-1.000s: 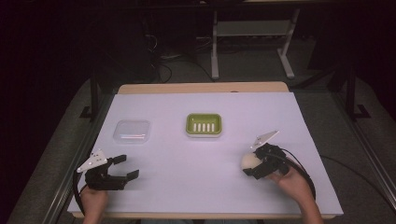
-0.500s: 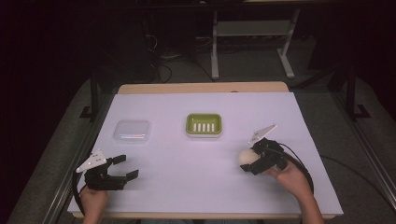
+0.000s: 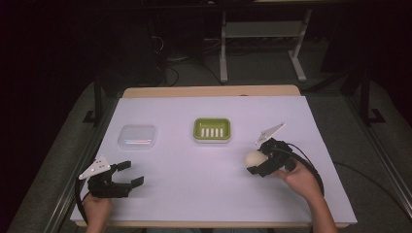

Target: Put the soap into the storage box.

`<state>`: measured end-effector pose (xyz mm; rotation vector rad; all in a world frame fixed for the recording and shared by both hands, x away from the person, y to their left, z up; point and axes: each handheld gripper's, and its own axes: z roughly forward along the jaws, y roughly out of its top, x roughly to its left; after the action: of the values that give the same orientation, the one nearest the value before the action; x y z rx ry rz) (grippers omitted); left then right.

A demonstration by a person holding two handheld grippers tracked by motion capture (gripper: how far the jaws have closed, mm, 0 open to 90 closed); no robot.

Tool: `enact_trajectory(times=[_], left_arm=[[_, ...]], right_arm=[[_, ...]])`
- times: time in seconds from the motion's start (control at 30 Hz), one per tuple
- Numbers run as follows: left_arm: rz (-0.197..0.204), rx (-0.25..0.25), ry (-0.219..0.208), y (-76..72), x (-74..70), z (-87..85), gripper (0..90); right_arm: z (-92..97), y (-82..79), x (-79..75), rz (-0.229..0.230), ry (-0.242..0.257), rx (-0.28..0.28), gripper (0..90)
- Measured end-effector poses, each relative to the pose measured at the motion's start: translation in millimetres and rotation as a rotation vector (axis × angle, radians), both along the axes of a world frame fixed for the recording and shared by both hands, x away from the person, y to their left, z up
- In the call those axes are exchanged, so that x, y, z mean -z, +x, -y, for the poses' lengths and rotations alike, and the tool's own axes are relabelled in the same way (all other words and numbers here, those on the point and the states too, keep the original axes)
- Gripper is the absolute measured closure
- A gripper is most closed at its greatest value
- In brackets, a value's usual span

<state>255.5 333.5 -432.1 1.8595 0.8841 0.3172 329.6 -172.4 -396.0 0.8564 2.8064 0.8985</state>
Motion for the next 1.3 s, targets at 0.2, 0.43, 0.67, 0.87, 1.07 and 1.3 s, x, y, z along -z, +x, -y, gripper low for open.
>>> enact_trajectory(times=[0.2, 0.43, 0.67, 0.87, 1.07, 1.3], left_arm=[[0.002, 0.0, -0.002, 0.0, 0.1, 0.6, 13.1], [0.0, 0.0, 0.001, 0.3, 0.3, -0.1, 13.2], [0.005, 0.002, 0.004, 0.7, 0.2, -0.8, 13.2], [0.003, -0.003, -0.004, 0.5, 0.4, -0.9, 13.2], [0.001, -0.003, -0.004, 0.5, 0.4, -0.4, 13.1], [-0.001, -0.005, -0.006, 0.5, 0.3, -0.8, 13.2]], right_arm=[[-3.1, 3.4, -4.6, 0.007, 0.01, -0.017, 23.7], [-7.5, 7.3, -7.0, 0.007, 0.004, -0.027, 23.7], [-15.9, 11.8, -10.0, 0.014, -0.007, -0.046, 23.7], [-21.7, 17.1, -13.8, 0.015, -0.01, -0.059, 23.7], [-26.2, 22.0, -16.8, 0.02, -0.011, -0.071, 23.7], [-31.8, 27.7, -18.9, 0.018, -0.008, -0.081, 23.7]])
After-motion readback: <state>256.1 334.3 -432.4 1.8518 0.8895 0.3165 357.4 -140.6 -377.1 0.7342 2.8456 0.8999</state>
